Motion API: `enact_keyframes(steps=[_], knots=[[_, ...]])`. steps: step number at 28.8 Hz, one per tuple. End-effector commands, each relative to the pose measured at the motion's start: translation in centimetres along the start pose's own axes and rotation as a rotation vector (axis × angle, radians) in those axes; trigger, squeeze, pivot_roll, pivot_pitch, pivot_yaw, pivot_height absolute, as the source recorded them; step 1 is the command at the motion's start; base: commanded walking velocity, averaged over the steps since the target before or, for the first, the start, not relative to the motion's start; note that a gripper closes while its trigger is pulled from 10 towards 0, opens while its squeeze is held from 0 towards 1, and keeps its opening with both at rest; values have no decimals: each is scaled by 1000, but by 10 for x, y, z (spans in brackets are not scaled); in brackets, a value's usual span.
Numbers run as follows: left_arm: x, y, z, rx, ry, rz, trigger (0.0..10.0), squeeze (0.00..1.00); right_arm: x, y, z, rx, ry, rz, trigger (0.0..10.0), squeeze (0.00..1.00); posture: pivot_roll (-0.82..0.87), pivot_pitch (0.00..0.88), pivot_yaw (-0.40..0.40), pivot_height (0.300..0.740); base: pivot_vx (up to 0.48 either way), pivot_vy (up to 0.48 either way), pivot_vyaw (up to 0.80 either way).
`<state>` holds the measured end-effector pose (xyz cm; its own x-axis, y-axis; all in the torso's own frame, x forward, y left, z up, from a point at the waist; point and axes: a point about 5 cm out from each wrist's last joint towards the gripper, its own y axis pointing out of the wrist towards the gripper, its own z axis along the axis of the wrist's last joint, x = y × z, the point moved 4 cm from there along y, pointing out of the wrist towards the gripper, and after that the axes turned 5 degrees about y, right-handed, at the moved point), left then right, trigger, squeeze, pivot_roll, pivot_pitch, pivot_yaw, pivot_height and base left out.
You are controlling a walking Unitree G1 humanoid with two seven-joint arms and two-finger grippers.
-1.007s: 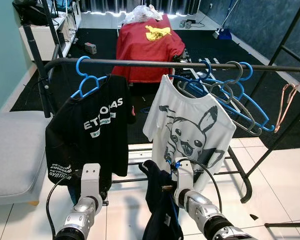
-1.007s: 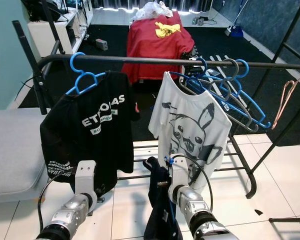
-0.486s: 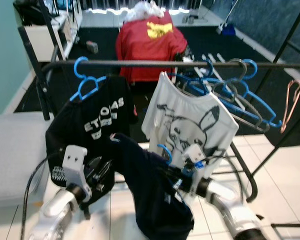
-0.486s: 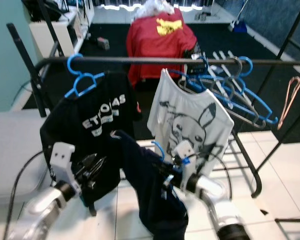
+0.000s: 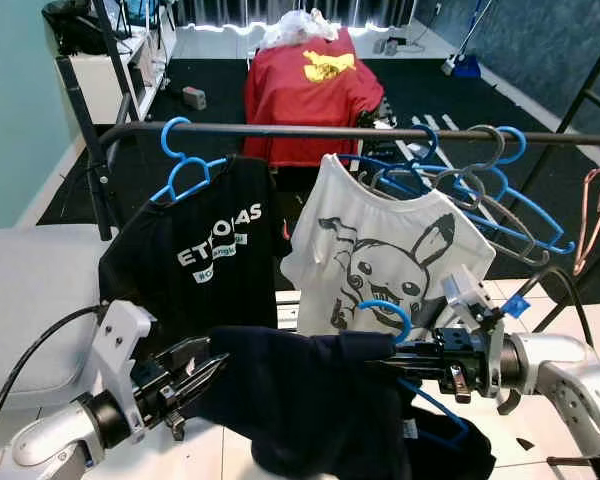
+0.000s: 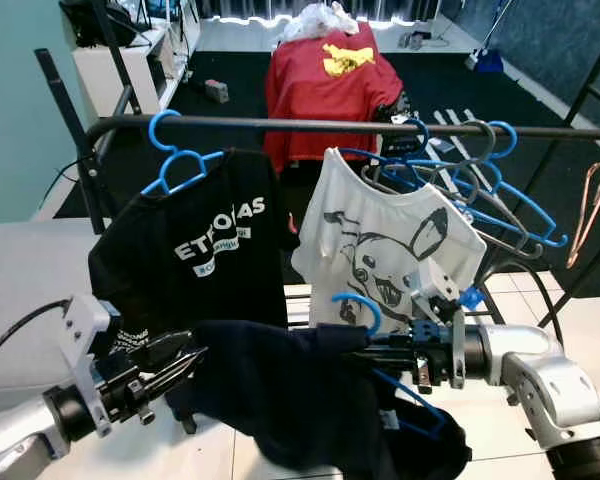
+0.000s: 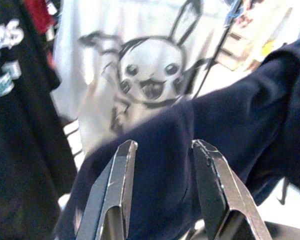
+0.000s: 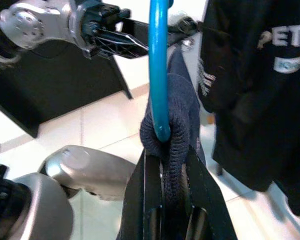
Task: Hang hanger
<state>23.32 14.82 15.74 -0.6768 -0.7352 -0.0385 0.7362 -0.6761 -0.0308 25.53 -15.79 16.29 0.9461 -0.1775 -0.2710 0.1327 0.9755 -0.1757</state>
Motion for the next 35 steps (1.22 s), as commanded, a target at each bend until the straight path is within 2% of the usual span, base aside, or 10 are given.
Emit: enact_keyframes(steps=[1, 2, 7, 13, 18, 19, 20, 21, 29, 35], knots=[[2, 0, 2, -3, -11, -6, 10000, 180, -5, 0, 16, 40, -42, 32, 10000, 0, 4, 36, -28, 740, 0, 0, 0], [2, 5, 10, 32, -22, -3, 10000, 1000, -6, 3, 25, 66, -62, 41, 10000, 0, 9, 36, -32, 740, 0, 0, 0], [3, 15, 26, 91, -22, -20, 10000, 1000, -6, 17, 47, 139, -122, 73, 10000, 0, 12, 37, -25, 740, 0, 0, 0], [4, 14, 30, 86, -26, -36, 10000, 1000, -5, 19, 62, 199, -150, 68, 10000, 0, 10, 41, -21, 740, 0, 0, 0], [-2, 10, 34, 78, -24, -4, 10000, 1000, -7, 19, 72, 237, -155, 68, 10000, 0, 16, 42, -18, 740, 0, 0, 0], [-3, 10, 35, 78, -26, 0, 10000, 796, -7, 18, 73, 241, -153, 66, 10000, 0, 16, 42, -18, 740, 0, 0, 0], [-3, 10, 35, 77, -27, 1, 10000, 180, -7, 18, 73, 242, -152, 66, 10000, 0, 16, 42, -18, 740, 0, 0, 0], [-6, 8, 33, 62, -15, 5, 10000, 0, -5, 16, 75, 255, -153, 57, 10000, 0, 18, 42, -15, 740, 0, 0, 0], [-18, 2, 31, 22, 29, 29, 10000, 0, -1, 12, 82, 281, -156, 43, 10000, 0, 17, 42, -11, 740, 0, 0, 0], [-30, 10, 36, 42, 79, 85, 10000, 0, -5, 15, 79, 267, -140, 65, 10000, 0, 12, 43, -10, 740, 0, 0, 0]])
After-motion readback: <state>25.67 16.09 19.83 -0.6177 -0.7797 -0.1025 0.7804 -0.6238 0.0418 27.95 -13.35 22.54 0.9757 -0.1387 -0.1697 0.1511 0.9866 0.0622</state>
